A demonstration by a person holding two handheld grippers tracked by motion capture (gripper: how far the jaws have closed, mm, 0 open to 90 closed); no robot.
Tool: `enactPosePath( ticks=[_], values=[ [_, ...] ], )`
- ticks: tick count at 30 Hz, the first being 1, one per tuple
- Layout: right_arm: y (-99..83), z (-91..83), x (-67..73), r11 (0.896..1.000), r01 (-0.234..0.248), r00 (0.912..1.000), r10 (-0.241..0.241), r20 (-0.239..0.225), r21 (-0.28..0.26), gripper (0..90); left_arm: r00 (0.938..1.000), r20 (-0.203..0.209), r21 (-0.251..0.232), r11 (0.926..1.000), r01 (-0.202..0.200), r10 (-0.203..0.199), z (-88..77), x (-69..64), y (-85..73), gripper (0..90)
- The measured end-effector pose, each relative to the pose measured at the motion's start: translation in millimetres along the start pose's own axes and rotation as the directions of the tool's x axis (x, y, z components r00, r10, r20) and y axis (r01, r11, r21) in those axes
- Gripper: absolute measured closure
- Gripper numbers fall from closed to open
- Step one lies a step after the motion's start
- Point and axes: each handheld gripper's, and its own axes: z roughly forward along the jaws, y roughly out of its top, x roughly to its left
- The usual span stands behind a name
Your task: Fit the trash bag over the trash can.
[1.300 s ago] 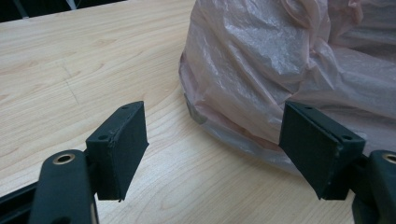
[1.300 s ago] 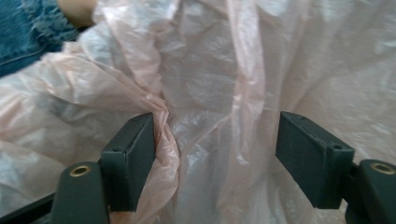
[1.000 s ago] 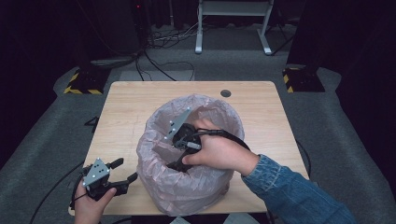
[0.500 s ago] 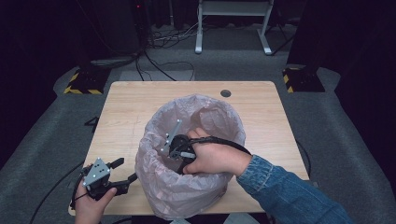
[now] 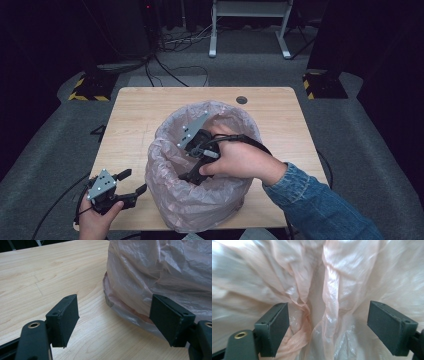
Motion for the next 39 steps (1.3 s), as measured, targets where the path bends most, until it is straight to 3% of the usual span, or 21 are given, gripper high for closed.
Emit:
enactPosePath(
  ticks=[8, 19, 26, 39],
  values=[
    [6.5, -31.3, -1.3, 0.993, -0.003, 0.9989, 0.009, 0.046, -0.117, 19.0, 1.0000, 0.000, -0.002, 1.0000, 0.003, -0.003, 0.4, -0.6, 0.4, 23.4],
    [-0.8, -80.3, -6.9, 0.967, -0.026, 0.9868, 0.065, 0.148, -0.252, 20.0, 1.0000, 0.001, -0.009, 0.9999, 0.004, -0.004, 3.7, 1.9, 2.4, 23.5],
    [-23.5, -110.1, -16.2, 0.953, -0.052, 0.9714, 0.118, 0.206, -0.298, 20.8, 1.0000, 0.000, -0.008, 0.9999, 0.006, -0.006, 4.5, 3.4, 3.3, 23.5],
    [-73.1, -149.3, -35.6, 0.921, -0.114, 0.9369, 0.224, 0.268, -0.373, 20.7, 0.9998, -0.015, -0.002, 0.9999, 0.012, -0.012, 1.8, 3.7, 0.5, 23.5]
  ],
)
